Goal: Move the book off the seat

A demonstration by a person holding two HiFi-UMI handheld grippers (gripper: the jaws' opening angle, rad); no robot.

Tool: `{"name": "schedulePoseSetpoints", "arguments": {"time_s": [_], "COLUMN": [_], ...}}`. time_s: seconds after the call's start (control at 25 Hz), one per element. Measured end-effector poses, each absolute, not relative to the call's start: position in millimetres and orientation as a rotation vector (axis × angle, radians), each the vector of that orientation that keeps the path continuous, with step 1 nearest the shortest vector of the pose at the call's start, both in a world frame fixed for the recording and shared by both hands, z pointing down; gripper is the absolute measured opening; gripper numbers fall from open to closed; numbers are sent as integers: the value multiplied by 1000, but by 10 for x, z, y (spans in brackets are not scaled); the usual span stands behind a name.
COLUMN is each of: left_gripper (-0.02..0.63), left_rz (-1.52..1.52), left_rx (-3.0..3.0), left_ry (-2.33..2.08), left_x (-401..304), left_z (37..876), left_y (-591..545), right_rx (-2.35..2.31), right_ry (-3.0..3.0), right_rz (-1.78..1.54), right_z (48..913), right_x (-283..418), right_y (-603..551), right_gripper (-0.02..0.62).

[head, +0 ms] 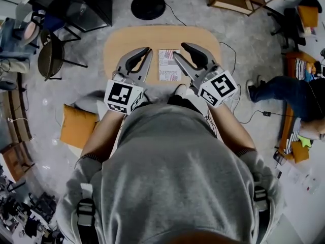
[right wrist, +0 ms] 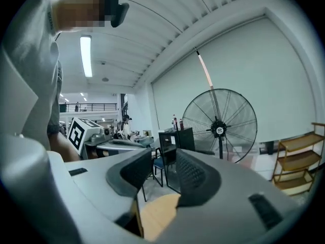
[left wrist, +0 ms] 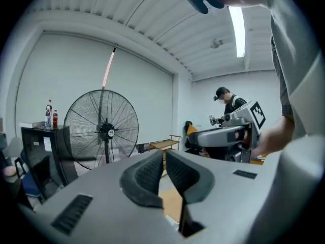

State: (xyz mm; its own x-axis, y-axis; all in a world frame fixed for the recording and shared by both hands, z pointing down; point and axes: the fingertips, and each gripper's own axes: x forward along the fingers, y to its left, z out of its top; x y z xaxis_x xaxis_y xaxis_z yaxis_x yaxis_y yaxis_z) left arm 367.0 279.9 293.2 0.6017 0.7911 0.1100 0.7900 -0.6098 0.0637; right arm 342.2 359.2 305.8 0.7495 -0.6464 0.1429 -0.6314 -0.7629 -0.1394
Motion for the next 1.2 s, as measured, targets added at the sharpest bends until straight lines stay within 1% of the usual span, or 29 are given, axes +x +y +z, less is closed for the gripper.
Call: {"name": "schedulePoseSetpoints", "arguments": {"time_s": [0.12, 0.24, 0.4, 1.2], "left_gripper": [17, 15, 15, 15], "left_rz": [167, 160, 131, 106], "left_rx": [2785, 2731, 2720, 2771], "left_ry": [1382, 1408, 1428, 1390], "left_x": [3684, 3671, 3660, 3781], "left_z": [2832, 2765, 2707, 2682], "left_y": [2808, 2810, 2795, 2803], "right_rx": [-2875, -2895, -2926, -2953], "right_ry": [1065, 1061, 1045, 1045], "right_rz": [-250, -224, -209, -160], "right_z": [2980, 2935, 2924, 2825], "right_x": [3433, 3447, 3463, 3518], "right_y": [3575, 3558, 3568, 3618], "right_gripper": [143, 75, 5, 5]}}
